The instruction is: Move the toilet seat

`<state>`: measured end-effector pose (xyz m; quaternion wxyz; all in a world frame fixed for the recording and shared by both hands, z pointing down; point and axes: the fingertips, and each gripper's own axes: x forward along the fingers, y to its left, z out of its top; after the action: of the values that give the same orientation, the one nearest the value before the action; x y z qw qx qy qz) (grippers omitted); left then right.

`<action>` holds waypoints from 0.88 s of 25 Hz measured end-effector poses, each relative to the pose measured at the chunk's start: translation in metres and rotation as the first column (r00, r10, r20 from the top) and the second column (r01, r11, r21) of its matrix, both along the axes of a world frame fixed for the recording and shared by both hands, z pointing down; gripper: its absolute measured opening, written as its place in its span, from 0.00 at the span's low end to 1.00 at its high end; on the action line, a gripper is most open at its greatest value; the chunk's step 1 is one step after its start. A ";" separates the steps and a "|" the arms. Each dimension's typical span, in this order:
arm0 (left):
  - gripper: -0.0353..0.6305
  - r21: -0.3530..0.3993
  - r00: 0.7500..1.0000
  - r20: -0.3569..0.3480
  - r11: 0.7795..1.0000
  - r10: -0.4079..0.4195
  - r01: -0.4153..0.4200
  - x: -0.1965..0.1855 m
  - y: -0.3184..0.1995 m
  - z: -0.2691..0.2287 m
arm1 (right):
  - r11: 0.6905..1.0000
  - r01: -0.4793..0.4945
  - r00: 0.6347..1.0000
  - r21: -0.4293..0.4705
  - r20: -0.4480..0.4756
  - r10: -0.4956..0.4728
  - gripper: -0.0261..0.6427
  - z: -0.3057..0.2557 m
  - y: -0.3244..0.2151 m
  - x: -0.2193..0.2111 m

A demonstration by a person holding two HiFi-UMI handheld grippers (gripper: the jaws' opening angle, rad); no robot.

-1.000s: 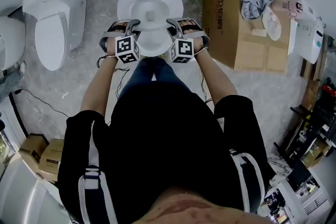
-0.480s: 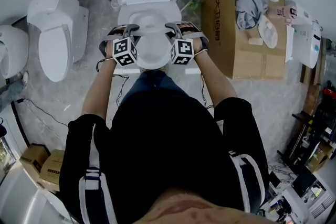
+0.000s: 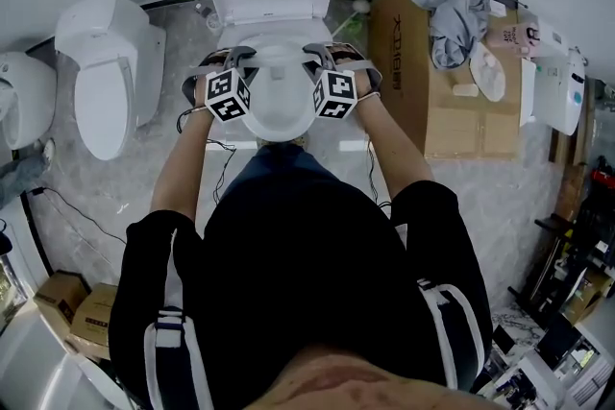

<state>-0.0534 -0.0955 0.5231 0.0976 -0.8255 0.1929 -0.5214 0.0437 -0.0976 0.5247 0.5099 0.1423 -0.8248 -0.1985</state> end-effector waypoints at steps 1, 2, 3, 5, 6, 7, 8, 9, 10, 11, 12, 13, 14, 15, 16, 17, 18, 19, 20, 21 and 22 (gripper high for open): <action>0.22 0.002 1.000 -0.005 1.000 -0.004 0.004 -0.001 -0.003 -0.002 | 1.000 -0.001 1.000 0.001 0.002 0.001 0.22 -0.002 -0.004 -0.001; 0.22 0.004 1.000 -0.010 1.000 -0.010 0.010 -0.001 -0.007 -0.004 | 1.000 -0.003 1.000 0.001 0.005 0.003 0.22 -0.003 -0.007 -0.001; 0.22 0.006 1.000 -0.015 1.000 -0.014 0.015 -0.001 -0.010 -0.005 | 1.000 -0.006 1.000 0.001 0.007 0.006 0.21 -0.005 -0.011 -0.001; 0.21 0.010 1.000 -0.024 1.000 -0.021 0.021 -0.002 -0.017 -0.009 | 1.000 -0.012 1.000 0.001 0.012 0.012 0.21 -0.009 -0.017 -0.002; 0.21 0.013 0.999 -0.026 1.000 -0.022 0.023 -0.002 -0.021 -0.011 | 1.000 -0.014 1.000 0.001 0.014 0.014 0.21 -0.010 -0.020 -0.002; 0.21 0.016 0.999 -0.028 1.000 -0.023 0.024 -0.002 -0.024 -0.012 | 1.000 -0.016 1.000 0.001 0.016 0.016 0.21 -0.012 -0.024 -0.002; 0.21 0.018 0.999 -0.029 1.000 -0.025 0.025 -0.002 -0.027 -0.014 | 1.000 -0.016 1.000 0.000 0.018 0.016 0.21 -0.014 -0.027 -0.002; 0.21 0.020 0.999 -0.031 0.999 -0.026 0.027 -0.002 -0.031 -0.015 | 1.000 -0.016 1.000 -0.001 0.020 0.016 0.21 -0.015 -0.030 -0.002; 0.21 0.022 0.999 -0.035 0.999 -0.029 0.030 -0.002 -0.035 -0.017 | 1.000 -0.017 1.000 -0.001 0.023 0.017 0.21 -0.016 -0.034 -0.002; 0.20 0.023 0.999 -0.039 0.999 -0.033 0.034 -0.002 -0.038 -0.018 | 1.000 -0.019 0.999 -0.002 0.026 0.019 0.21 -0.017 -0.038 -0.003; 0.20 0.024 0.998 -0.046 0.999 -0.037 0.039 -0.002 -0.042 -0.019 | 1.000 -0.021 0.999 -0.002 0.030 0.021 0.21 -0.019 -0.041 -0.003; 0.20 0.023 0.998 -0.053 0.999 -0.042 0.043 -0.003 -0.044 -0.020 | 1.000 -0.024 0.999 -0.003 0.036 0.024 0.21 -0.020 -0.044 -0.004; 0.20 0.024 0.997 -0.058 0.999 -0.045 0.046 -0.003 -0.047 -0.022 | 1.000 -0.027 0.999 -0.004 0.040 0.027 0.21 -0.022 -0.046 -0.004; 0.20 0.025 0.997 -0.060 0.999 -0.044 0.046 -0.004 -0.050 -0.023 | 1.000 -0.029 0.999 -0.005 0.044 0.029 0.21 -0.023 -0.049 -0.005; 0.20 0.028 0.997 -0.059 0.999 -0.042 0.044 -0.005 -0.052 -0.024 | 1.000 -0.029 0.998 -0.005 0.047 0.029 0.21 -0.024 -0.051 -0.006; 0.19 0.030 0.998 -0.057 0.999 -0.039 0.041 -0.005 -0.054 -0.025 | 1.000 -0.028 0.998 -0.003 0.049 0.028 0.20 -0.025 -0.054 -0.006; 0.19 0.033 0.998 -0.055 0.999 -0.036 0.038 -0.005 -0.057 -0.025 | 1.000 -0.027 0.998 -0.002 0.050 0.027 0.20 -0.026 -0.056 -0.006; 0.19 0.035 0.998 -0.055 0.999 -0.036 0.038 -0.004 -0.059 -0.026 | 1.000 -0.027 0.998 -0.002 0.052 0.027 0.20 -0.026 -0.058 -0.006; 0.19 0.036 0.998 -0.057 0.999 -0.037 0.039 -0.005 -0.062 -0.027 | 1.000 -0.029 0.998 -0.002 0.054 0.029 0.20 -0.027 -0.061 -0.006; 0.19 0.038 0.997 -0.060 0.998 -0.040 0.043 -0.005 -0.065 -0.028 | 0.999 -0.032 0.998 -0.002 0.057 0.032 0.20 -0.028 -0.064 -0.006; 0.18 0.039 0.997 -0.063 0.998 -0.043 0.046 -0.005 -0.068 -0.030 | 0.999 -0.036 0.998 -0.002 0.059 0.036 0.20 -0.029 -0.067 -0.007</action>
<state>-0.0586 -0.1630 0.4934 0.0967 -0.8347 0.2248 -0.4934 0.0369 -0.1643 0.4954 0.4889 0.1626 -0.8369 -0.1845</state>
